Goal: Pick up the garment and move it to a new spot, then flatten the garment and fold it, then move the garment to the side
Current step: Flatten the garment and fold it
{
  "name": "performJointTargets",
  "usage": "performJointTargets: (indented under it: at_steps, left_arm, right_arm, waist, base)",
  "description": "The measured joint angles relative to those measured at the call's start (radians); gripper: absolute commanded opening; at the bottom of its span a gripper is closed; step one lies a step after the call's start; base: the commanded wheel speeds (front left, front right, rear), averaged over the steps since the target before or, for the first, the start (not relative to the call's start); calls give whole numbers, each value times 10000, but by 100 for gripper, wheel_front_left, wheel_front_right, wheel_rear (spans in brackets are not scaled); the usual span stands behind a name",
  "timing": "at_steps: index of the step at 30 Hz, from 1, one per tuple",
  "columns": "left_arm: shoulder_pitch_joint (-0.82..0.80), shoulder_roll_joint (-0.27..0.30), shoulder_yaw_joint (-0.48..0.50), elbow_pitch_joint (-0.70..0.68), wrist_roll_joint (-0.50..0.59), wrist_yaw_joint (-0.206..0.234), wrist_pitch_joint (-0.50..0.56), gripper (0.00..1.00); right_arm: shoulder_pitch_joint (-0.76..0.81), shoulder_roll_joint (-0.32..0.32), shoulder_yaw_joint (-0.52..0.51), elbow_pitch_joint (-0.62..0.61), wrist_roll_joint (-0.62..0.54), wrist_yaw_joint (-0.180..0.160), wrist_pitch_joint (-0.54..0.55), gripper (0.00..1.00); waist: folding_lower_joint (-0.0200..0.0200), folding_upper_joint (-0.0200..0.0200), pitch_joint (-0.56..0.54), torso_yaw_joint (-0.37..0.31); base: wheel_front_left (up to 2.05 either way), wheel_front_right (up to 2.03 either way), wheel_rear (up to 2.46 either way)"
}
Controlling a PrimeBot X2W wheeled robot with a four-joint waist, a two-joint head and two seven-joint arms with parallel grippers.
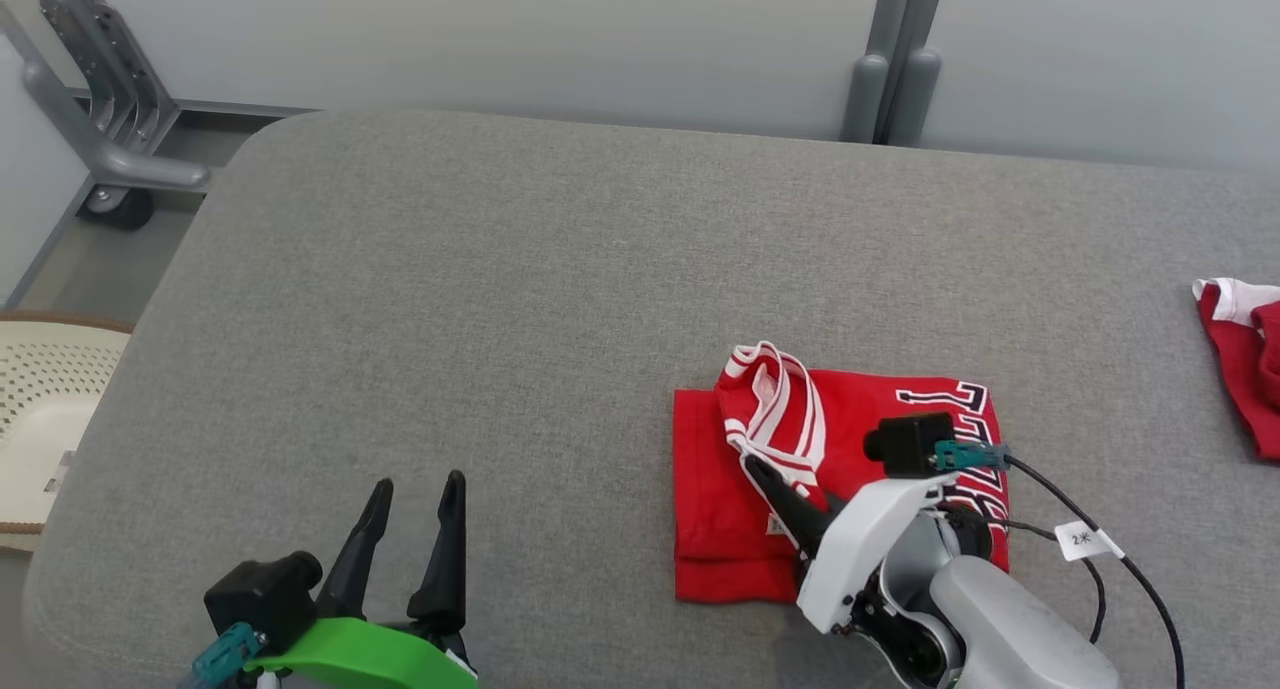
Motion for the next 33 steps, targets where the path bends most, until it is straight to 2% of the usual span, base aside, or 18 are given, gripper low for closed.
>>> performJointTargets:
  at_steps: [10, 12, 14, 20, 24, 29, 33]
  left_arm:
    - [98, -27, 73, -27, 0, 0, -10, 100]
    - [99, -27, 82, -29, 2, 0, -10, 100]
    - [100, -29, 100, -29, 0, 0, -12, 100]
    - [127, -38, 267, -29, 0, 2, -46, 100]
    - [136, -42, 314, -29, 0, 2, -63, 100]
    - [249, -44, 382, -31, 0, 2, -104, 100]
    - [343, -44, 407, -29, 2, 4, -130, 100]
  right_arm:
    - [-355, 151, 698, 840, -474, 2, 182, 1]
    - [-431, 151, 782, 884, -569, 2, 180, 40]
    - [-576, 155, 911, 911, -803, 2, 167, 100]
    - [-1048, 165, 1772, 899, -1528, 4, 65, 100]
    - [-1074, 182, 2242, 514, -1547, 4, -107, 100]
    - [-1116, 201, 2188, -75, -1446, 15, -600, 100]
    - [-1313, 203, 1488, -374, -1344, -4, -1106, 100]
  waist:
    - [0, 0, 67, 103]
    - [0, 0, 69, 95]
    - [0, 0, 70, 72]
    - [0, 0, 26, -98]
    - [0, 0, -41, -249]
    - [0, 0, -144, -479]
    - [0, 0, -238, -711]
  base:
    - [0, 0, 0]
    - [0, 0, 0]
    - [0, 0, 0]
    - [0, 0, 0]
    - [0, 0, 0]
    - [0, 0, 0]
    - [0, 0, 0]
